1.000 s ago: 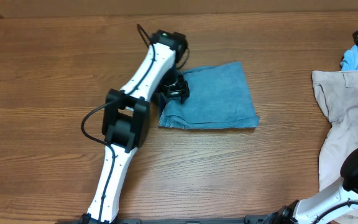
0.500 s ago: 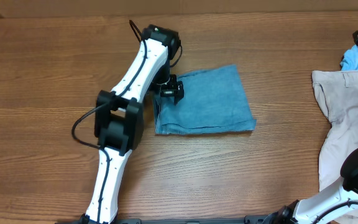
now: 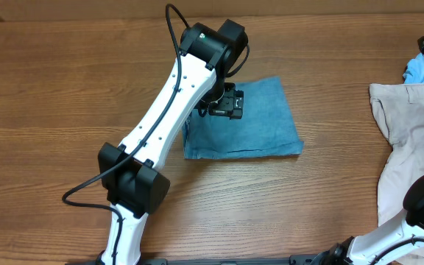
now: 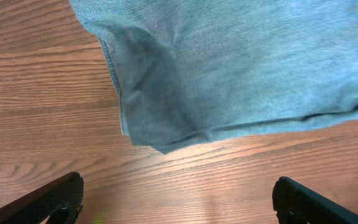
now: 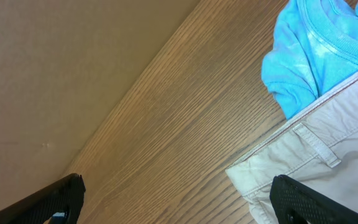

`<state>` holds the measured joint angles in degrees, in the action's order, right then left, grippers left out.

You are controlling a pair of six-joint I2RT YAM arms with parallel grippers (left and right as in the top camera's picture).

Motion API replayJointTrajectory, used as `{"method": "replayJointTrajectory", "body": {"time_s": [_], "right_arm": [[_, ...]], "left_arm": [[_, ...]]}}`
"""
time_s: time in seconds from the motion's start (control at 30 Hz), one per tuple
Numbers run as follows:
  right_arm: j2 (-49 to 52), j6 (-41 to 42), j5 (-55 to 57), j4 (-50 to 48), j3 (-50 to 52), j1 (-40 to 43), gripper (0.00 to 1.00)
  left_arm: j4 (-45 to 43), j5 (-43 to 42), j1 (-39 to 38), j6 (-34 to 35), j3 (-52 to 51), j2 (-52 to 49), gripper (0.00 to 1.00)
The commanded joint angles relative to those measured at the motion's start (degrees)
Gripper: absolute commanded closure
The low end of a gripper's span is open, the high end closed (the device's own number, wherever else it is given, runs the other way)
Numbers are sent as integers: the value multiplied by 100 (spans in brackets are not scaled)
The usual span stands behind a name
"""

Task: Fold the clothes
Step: 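Hold the bundle's left edge with the left gripper and lift slightly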

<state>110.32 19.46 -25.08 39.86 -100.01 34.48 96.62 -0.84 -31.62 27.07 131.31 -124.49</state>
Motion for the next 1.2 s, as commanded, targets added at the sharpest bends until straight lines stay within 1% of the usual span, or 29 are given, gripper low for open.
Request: {"method": "replayJointTrajectory", "body": {"time_s": [0.0, 0.1, 0.13, 0.17, 0.27, 0.33, 0.37, 0.47, 0.53, 0.57, 0.63, 0.73, 0.9, 1.0, 1.07, 1.17], "right_arm": [[0, -15, -2, -31, -9, 9, 0], [0, -17, -2, -31, -9, 9, 0], [0, -15, -2, -31, -9, 9, 0], [0, -15, -2, -31, -9, 9, 0], [0, -17, -2, -31, -9, 9, 0], [0, -15, -2, -31, -9, 9, 0], [0, -17, -2, -31, -9, 9, 0], [0, -15, -2, -31, -9, 9, 0], [0, -17, -2, -31, -9, 9, 0], [0, -17, -2, -31, -9, 9, 0], [0, -15, 0, -31, -9, 9, 0], [0, -17, -2, -31, -9, 9, 0], [0, -17, -2, -31, -9, 9, 0], [0, -17, 0, -31, -9, 9, 0], [0, -17, -2, -31, -9, 9, 0], [0, -17, -2, -31, -9, 9, 0]], "left_arm": [[22, 87, 61, 326, -503, 214, 0], [9, 382, 76, 706, -1213, 352, 0], [-85, 564, 39, 817, -1502, 452, 0], [-306, 568, 11, 835, -1825, 597, 0], [-1012, 313, 76, 953, -2618, 994, 0], [-1751, -188, 236, 957, -3346, 1241, 0], [-2004, -378, 284, 955, -3606, 1252, 0], [-2977, -529, 476, 984, -4577, 1246, 0], [-3480, -807, 647, 977, -4986, 1246, 0], [-3724, -791, 767, 953, -5187, 1244, 0], [-3991, -824, 925, 916, -5383, 1241, 0], [-4441, -1110, 1027, 918, -5761, 1239, 0], [-5115, -1106, 1023, 1377, -6387, 1237, 0], [-5174, -1150, 1023, 1473, -6417, 1259, 0], [-5141, -1237, 1023, 1207, -6262, 1373, 0], [-5097, -1246, 1027, 1147, -6137, 1742, 0]]}}
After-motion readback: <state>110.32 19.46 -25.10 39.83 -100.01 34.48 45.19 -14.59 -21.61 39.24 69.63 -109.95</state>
